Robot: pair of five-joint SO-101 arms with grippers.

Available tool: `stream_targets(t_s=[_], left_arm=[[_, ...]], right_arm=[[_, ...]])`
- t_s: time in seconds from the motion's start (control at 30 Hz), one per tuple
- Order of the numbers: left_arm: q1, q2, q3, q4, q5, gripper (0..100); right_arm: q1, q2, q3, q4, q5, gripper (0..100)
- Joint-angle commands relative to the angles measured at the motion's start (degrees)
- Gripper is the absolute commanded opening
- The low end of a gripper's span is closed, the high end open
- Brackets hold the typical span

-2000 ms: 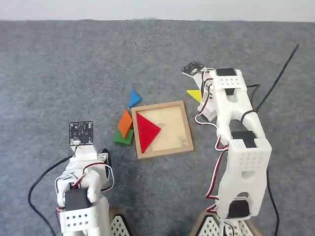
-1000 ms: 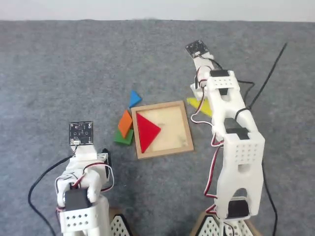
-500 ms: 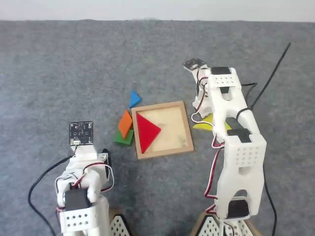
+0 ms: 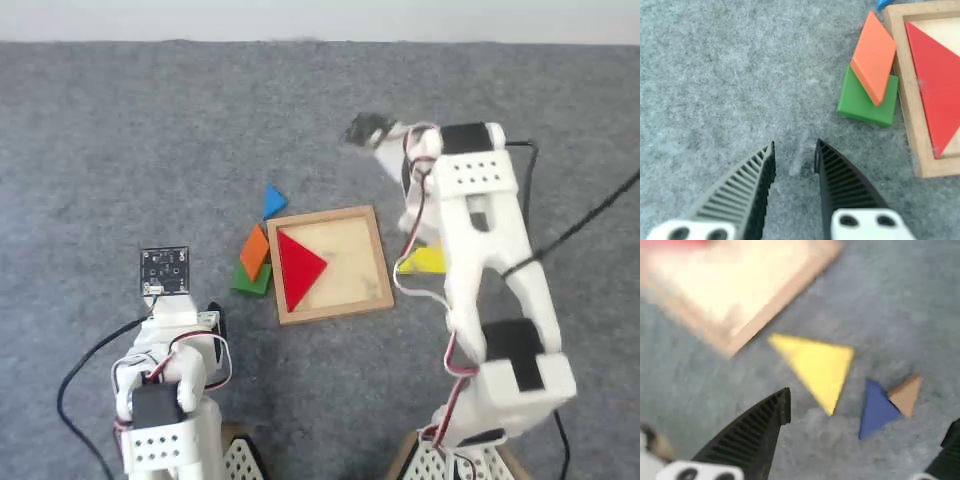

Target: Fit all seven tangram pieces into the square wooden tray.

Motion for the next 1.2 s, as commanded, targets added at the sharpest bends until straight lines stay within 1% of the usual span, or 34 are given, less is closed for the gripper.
stream_targets(t_s=[0.0, 0.07, 0.13, 0.27, 0.37, 0.5, 0.63, 0.83, 1.17], left_arm=[[-0.26, -1.14, -0.75, 0.26, 0.62, 13], [-0.26, -1.14, -0.75, 0.26, 0.62, 13], [-0.26, -1.14, -0.75, 0.26, 0.62, 13], [-0.26, -1.14, -0.75, 0.26, 0.62, 13], [-0.26, -1.14, -0.75, 0.26, 0.62, 13], [-0.26, -1.14, -0.75, 0.26, 0.62, 13], [-0.26, -1.14, -0.75, 0.26, 0.62, 13], [-0.26, -1.14, -0.75, 0.26, 0.62, 13], [-0.26, -1.14, -0.75, 0.26, 0.62, 13]], right_arm=[[-0.22, -5.32, 10.37, -1.98, 11.34, 45.3], [1.36, -5.32, 13.8, -6.29, 13.45, 45.2], [3.03, -5.32, 15.47, -8.75, 17.23, 43.3], [5.14, -4.7, 17.41, -10.07, 26.11, 36.8], [5.32, -1.89, 17.23, -10.33, 30.42, 38.5], [5.23, 3.82, 17.23, -14.9, 31.38, 42.0], [5.23, 9.36, 17.32, -16.22, 35.25, 42.3], [6.2, 12.79, 15.38, -19.21, 35.43, 42.3], [7.87, 17.8, 12.31, -19.03, 35.34, 41.8]])
